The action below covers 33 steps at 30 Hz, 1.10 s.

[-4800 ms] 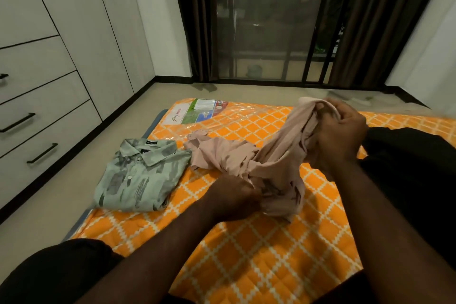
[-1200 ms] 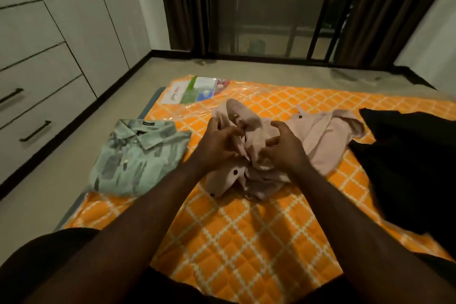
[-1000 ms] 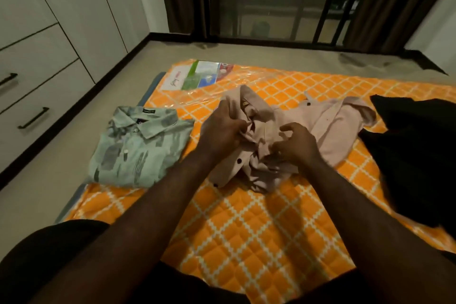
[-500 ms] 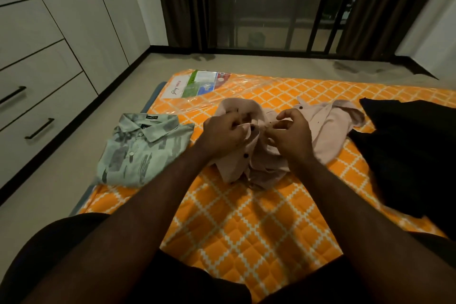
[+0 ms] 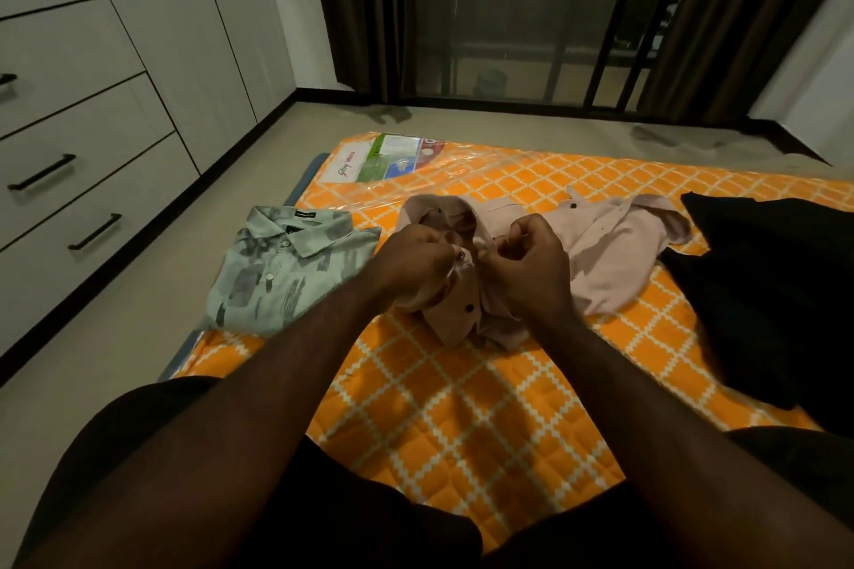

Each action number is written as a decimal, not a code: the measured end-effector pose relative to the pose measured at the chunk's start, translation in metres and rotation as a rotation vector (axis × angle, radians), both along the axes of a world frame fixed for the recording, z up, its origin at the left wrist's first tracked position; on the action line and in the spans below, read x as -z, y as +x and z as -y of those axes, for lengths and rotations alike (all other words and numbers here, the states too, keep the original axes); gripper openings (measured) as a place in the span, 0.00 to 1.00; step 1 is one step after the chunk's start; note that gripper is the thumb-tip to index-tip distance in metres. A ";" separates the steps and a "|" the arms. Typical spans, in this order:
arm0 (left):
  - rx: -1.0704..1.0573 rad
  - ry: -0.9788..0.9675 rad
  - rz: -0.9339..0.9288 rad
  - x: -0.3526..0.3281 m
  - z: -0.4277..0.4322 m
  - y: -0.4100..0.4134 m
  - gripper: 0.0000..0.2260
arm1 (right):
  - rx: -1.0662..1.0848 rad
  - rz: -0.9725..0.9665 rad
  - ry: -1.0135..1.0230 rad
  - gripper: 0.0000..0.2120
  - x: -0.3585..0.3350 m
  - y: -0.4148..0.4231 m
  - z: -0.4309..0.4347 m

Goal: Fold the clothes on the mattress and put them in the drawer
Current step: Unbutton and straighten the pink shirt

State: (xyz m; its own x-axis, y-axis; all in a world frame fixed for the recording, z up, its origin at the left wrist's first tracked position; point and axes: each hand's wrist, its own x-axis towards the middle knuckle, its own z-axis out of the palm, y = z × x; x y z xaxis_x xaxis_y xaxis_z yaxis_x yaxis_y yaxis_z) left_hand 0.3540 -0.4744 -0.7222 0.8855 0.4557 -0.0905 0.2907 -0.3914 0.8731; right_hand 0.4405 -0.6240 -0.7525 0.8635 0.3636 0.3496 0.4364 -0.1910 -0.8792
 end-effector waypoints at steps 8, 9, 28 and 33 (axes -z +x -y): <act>0.019 -0.343 0.031 0.011 0.004 0.016 0.07 | -0.096 -0.012 -0.001 0.13 0.006 0.012 0.000; 0.009 -0.322 0.044 0.014 0.003 0.018 0.09 | -0.099 -0.016 -0.007 0.13 0.007 0.013 -0.002; -0.029 -0.337 0.058 0.026 0.000 0.019 0.12 | -0.235 -0.117 -0.042 0.21 0.009 0.015 0.001; -0.058 -0.423 0.100 0.024 -0.001 0.017 0.09 | -0.246 0.019 -0.089 0.19 0.003 0.020 0.001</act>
